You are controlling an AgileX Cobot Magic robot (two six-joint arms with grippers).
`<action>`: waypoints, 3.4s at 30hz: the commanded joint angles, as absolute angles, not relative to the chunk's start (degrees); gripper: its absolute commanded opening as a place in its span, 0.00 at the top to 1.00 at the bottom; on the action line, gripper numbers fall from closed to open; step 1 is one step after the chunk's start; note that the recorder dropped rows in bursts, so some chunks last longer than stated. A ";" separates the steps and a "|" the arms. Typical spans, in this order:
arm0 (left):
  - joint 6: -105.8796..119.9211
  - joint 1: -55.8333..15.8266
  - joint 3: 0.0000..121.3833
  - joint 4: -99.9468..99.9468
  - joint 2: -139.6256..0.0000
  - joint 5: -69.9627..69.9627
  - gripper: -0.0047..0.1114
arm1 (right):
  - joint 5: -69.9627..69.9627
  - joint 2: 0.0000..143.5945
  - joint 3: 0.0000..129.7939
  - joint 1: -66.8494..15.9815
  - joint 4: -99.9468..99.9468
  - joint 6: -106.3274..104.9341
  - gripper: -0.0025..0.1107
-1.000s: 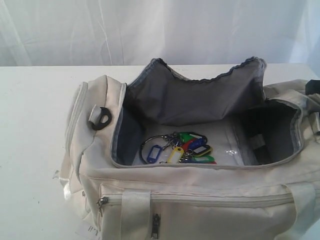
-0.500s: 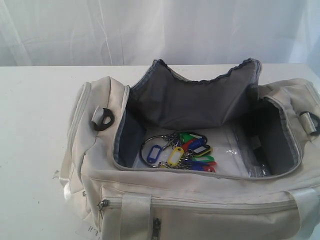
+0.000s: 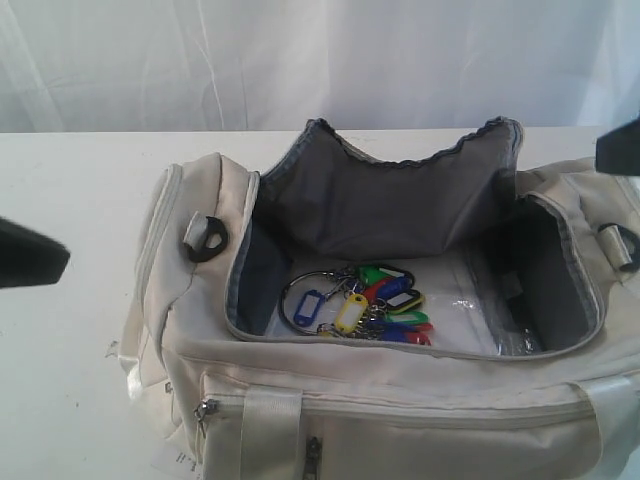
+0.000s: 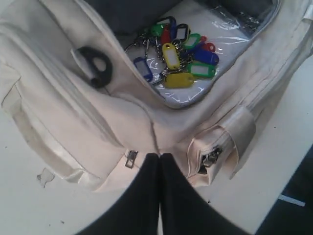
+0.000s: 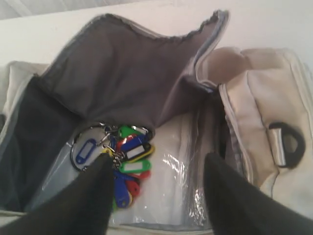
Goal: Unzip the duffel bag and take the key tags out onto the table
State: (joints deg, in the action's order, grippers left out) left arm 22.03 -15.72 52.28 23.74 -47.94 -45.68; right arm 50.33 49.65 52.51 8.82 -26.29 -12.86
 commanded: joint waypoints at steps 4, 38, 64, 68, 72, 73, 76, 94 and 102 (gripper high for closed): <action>28.28 -26.90 65.25 22.91 -68.71 -43.98 0.96 | 45.18 48.10 41.62 8.36 -26.69 -18.97 0.98; 39.39 -36.81 79.44 15.74 -104.15 -35.83 0.96 | 52.75 70.00 35.29 -18.90 -39.99 -31.21 0.98; 49.47 -36.81 79.44 14.33 -111.84 -37.14 0.43 | 53.63 69.86 35.29 -18.90 -39.71 -31.31 0.98; 49.47 -36.81 79.44 12.84 -111.84 -39.27 0.43 | 53.25 67.21 36.32 -18.90 -35.77 -30.06 0.98; 49.47 -36.81 79.44 11.71 -110.63 -40.76 0.38 | 50.37 62.72 37.03 -18.80 -26.91 -22.74 0.98; 49.47 -36.81 79.44 11.59 -110.04 -40.89 0.34 | 49.76 61.41 37.03 -18.80 -25.02 -20.91 0.98; 49.80 -36.81 79.44 11.08 -109.02 -41.00 0.22 | 47.42 57.66 37.07 -18.80 -20.47 -16.34 0.98; 49.56 -36.81 79.44 11.00 -114.73 -43.62 0.46 | 42.73 48.63 36.82 -18.80 -10.49 -6.61 0.98; 49.56 -36.81 79.44 11.00 -113.59 -46.31 0.91 | 42.50 48.63 36.82 -18.80 -10.49 -6.61 0.98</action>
State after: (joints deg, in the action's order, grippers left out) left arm 49.36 -36.53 80.97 12.31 -112.13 -40.75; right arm 43.08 49.04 36.83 -18.69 -11.02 -6.64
